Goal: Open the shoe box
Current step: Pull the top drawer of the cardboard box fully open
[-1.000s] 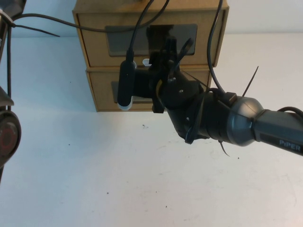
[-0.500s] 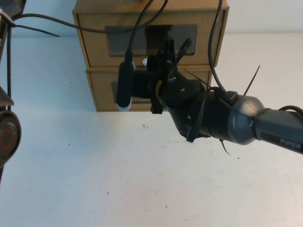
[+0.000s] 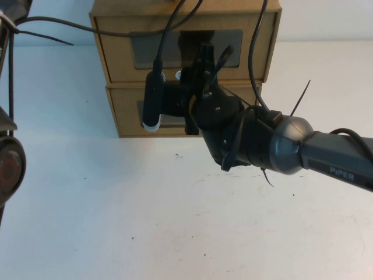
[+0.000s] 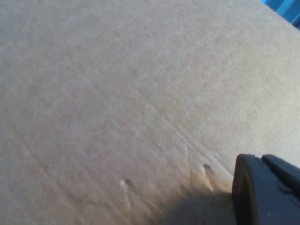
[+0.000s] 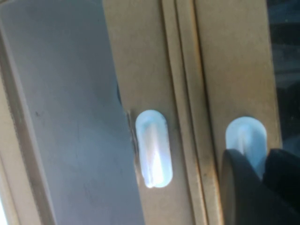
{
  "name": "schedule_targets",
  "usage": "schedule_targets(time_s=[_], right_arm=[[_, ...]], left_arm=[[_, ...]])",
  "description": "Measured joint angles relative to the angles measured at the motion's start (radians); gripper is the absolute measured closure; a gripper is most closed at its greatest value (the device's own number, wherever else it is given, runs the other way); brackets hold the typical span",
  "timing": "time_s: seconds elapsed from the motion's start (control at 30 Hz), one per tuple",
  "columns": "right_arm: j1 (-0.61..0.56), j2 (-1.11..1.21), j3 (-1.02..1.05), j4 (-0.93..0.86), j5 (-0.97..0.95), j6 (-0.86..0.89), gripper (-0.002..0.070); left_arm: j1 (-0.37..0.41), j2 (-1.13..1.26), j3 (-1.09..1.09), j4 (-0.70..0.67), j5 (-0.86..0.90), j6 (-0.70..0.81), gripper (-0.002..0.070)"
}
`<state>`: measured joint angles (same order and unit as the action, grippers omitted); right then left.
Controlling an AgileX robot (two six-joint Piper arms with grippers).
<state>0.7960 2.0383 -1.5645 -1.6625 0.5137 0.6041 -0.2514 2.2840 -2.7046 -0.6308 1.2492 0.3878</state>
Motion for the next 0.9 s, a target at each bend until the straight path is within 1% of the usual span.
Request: schedule_targets(time_s=[0.1, 0.2, 0.57, 0.9], right_arm=[[0.0, 0.0, 0.0, 0.0, 0.0, 0.0, 0.0629], [0.0, 0.0, 0.0, 0.0, 0.0, 0.0, 0.0661], [0.0, 0.0, 0.0, 0.0, 0.002, -0.005, 0.0668], [0.015, -0.009, 0.009, 0.074, 0.033, -0.1, 0.0668]], left_arm=[[0.0, 0.0, 0.0, 0.0, 0.0, 0.0, 0.068], [0.0, 0.0, 0.0, 0.002, 0.0, 0.0, 0.068], [0.0, 0.0, 0.0, 0.002, 0.0, -0.014, 0.068], [0.0, 0.0, 0.0, 0.002, 0.002, -0.045, 0.068]])
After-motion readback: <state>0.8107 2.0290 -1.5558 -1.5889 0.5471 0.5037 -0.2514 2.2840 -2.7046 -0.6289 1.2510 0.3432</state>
